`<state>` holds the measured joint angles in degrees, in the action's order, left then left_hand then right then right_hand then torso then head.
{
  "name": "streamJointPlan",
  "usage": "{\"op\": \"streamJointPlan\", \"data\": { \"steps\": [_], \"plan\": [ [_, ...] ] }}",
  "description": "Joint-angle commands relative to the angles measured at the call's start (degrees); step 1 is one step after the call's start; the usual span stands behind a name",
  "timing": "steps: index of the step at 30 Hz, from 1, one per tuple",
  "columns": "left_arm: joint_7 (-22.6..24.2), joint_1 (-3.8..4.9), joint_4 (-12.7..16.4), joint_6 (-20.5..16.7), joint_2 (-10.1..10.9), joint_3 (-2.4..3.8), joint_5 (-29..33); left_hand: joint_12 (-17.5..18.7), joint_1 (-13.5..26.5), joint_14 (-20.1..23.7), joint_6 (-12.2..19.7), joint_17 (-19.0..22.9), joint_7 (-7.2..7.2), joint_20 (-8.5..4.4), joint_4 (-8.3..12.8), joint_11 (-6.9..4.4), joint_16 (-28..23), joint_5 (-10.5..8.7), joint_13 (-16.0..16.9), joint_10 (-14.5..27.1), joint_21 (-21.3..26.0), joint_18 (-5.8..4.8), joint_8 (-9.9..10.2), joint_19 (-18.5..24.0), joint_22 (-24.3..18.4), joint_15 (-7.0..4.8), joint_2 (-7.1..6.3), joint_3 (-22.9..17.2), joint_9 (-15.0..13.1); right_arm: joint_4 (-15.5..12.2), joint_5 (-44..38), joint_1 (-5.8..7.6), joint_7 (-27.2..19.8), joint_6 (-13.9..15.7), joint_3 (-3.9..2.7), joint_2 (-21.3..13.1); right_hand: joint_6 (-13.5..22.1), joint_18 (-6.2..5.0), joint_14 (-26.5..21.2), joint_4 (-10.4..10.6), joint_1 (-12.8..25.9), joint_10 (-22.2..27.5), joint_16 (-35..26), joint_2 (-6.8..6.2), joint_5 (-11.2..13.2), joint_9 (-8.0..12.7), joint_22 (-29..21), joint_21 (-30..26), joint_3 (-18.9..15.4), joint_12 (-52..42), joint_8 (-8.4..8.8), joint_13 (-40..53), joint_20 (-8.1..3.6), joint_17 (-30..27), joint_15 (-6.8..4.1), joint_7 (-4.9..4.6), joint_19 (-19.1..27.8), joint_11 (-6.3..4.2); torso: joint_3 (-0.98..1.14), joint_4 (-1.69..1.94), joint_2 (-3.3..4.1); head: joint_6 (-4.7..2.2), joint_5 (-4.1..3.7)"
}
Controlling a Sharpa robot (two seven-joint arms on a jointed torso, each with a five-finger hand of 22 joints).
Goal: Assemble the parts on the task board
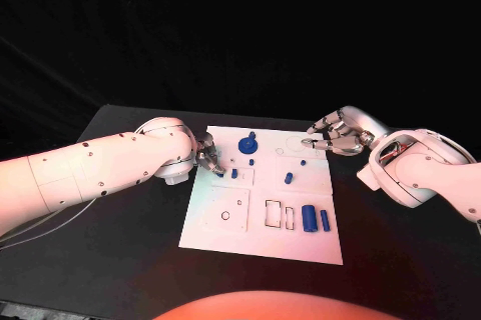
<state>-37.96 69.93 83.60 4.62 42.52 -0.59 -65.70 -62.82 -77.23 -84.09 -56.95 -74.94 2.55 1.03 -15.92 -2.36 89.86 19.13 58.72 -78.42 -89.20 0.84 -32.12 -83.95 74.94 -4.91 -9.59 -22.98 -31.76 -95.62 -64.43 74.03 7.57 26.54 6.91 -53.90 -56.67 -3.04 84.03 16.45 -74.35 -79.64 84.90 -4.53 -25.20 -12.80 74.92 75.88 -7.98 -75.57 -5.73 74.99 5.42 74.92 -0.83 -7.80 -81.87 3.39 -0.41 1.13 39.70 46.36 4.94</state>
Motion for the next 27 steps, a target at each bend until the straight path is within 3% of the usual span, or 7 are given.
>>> {"op": "streamJointPlan", "data": {
  "steps": [1,17,27],
  "plan": [
    [-0.7,-0.18,0.2,1.6,0.0,-0.11,-0.1,-0.3,-0.4,-5.9,-1.1,-15.1,-1.0,0.26,5.6,-0.04,0.1,0.25,0.1,-0.3,-0.4,-0.66,-0.2,-5.6,14.4,-0.25,0.14,-6.0,-0.1,0.0,-0.4,-0.06,-0.4,-0.5,0.0,0.0,-0.3,-0.5,3.5,0.0,0.2,0.0,-0.4,0.49,-0.2,-0.1,6.1,-0.2,-0.3,0.0,-0.26,0.9,-0.24,4.7,-0.24,0.09,0.4,-0.39,0.01,0.0,0.01,-0.05,0.02],
    [-0.9,-0.19,0.1,1.4,-0.2,-0.1,-0.1,-0.8,1.2,-5.9,-1.6,-15.1,-1.49,0.23,5.2,-0.35,0.1,-0.01,0.3,-1.0,-0.6,-0.75,-1.3,-5.8,14.7,-0.47,-0.54,-5.8,-0.4,-0.1,-0.4,-0.06,-0.4,-0.4,0.0,0.0,-0.3,-0.5,3.5,0.0,0.3,0.1,-0.4,0.56,-0.3,-0.1,6.1,-0.2,-0.4,0.0,-0.28,0.9,-0.24,4.7,-0.24,0.1,0.4,-0.39,0.05,-0.03,0.06,-0.01,-0.08],
    [-1.7,-0.18,0.0,1.8,-0.6,-0.1,0.0,-1.0,5.0,-5.9,-2.3,-15.1,-2.21,0.1,3.2,-0.91,0.1,-0.22,0.3,-1.3,-0.8,-0.84,-2.5,-6.0,15.0,-0.96,-0.87,-1.3,-0.6,-0.1,-0.4,-0.06,-0.4,-0.4,0.0,-0.1,-0.3,-0.5,3.5,0.0,0.3,0.1,-0.4,0.56,-0.3,-0.1,6.1,-0.2,-0.4,0.0,-0.28,0.9,-0.24,4.7,-0.24,0.1,0.4,-0.39,0.09,-0.09,0.03,0.17,-0.08]
  ]
}}
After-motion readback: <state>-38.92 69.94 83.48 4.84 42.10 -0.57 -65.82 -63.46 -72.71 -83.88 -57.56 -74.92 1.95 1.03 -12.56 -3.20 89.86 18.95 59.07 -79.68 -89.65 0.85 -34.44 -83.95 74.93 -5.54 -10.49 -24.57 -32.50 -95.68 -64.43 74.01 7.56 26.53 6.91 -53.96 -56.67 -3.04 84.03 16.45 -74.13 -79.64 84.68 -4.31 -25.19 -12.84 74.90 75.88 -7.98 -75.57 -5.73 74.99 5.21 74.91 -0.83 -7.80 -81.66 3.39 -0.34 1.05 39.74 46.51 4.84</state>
